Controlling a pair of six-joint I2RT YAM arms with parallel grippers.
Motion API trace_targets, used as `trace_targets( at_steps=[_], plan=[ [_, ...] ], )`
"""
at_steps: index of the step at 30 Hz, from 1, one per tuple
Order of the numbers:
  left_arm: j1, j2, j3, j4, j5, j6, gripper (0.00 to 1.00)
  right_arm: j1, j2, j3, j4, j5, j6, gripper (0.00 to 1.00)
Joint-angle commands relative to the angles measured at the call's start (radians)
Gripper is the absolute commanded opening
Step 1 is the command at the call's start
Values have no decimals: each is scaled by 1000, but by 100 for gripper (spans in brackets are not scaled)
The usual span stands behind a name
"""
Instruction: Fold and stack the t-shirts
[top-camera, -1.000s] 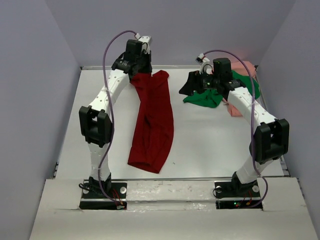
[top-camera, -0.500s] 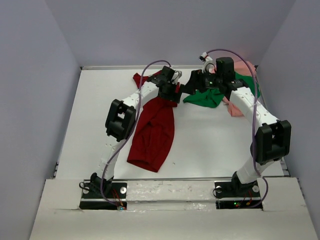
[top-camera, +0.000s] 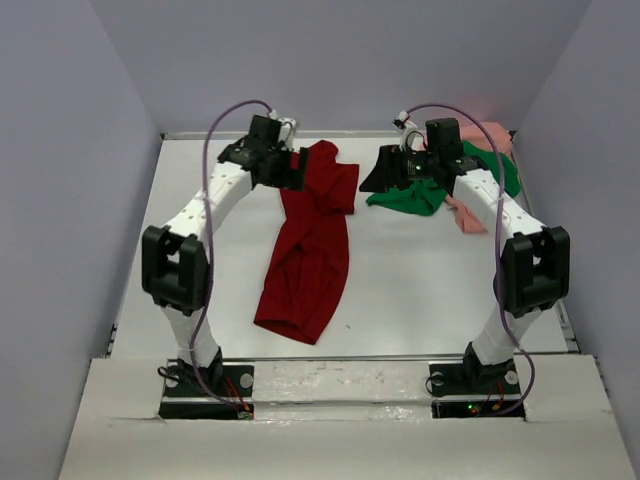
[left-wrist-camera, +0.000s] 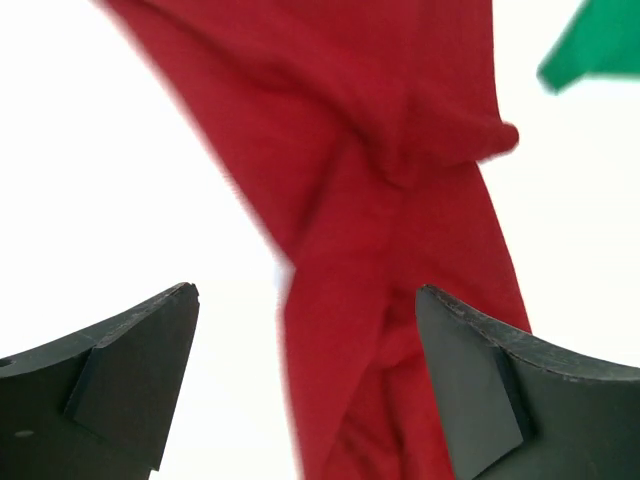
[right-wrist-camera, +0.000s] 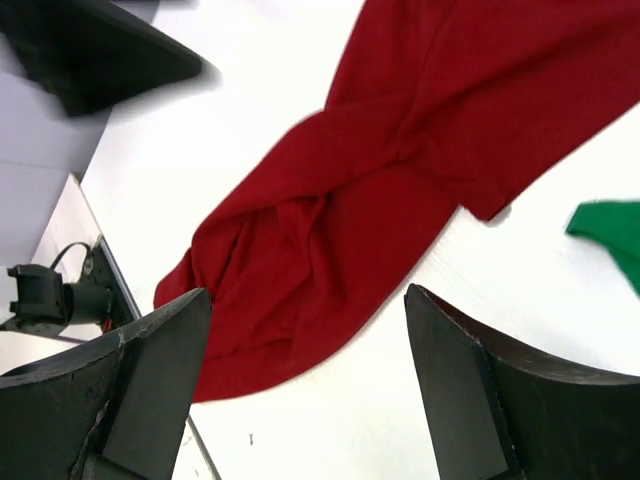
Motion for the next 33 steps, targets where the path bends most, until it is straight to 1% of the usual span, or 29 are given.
trace_targets(
  at_steps=[1,5,10,11,13,16,17,20,22,24,25,27,31,33],
  plan=[
    [55,-220,-85,-16,26,43,99,17,37,51,-52,-29,-3,84],
    [108,-372,-231,2,94,43,99,45,69,78,-73,-14,-7,83],
    [121,-394,-320,-23,248,75,99,65,95,120,-90,12,-17,84],
    [119,-396,-325,-23,259,74,99,65,96,123,-93,19,-17,83],
    [125,-385,-330,-27,311,77,99,65,100,127,-93,28,-21,83],
    [128,-357,-346,-33,312,72,99,65,103,132,-100,45,-29,83],
    [128,-331,-343,-49,312,75,98,65,104,137,-103,49,-32,83],
    [142,-276,-340,-69,331,84,90,65,116,144,-104,57,-38,84],
    [142,-248,-342,-73,320,87,90,65,136,160,-106,51,-38,84],
    [147,-222,-345,-72,306,90,90,91,204,201,-139,20,-43,77],
    [151,-216,-345,-72,328,93,90,122,231,257,-162,14,-47,75],
    [156,-207,-342,-79,351,98,90,169,306,322,-218,-20,-64,75],
    [158,-207,-346,-113,401,129,90,214,369,348,-222,-6,-63,77],
    [162,-166,-319,-202,456,185,89,223,386,354,-222,6,-64,78]
  ],
)
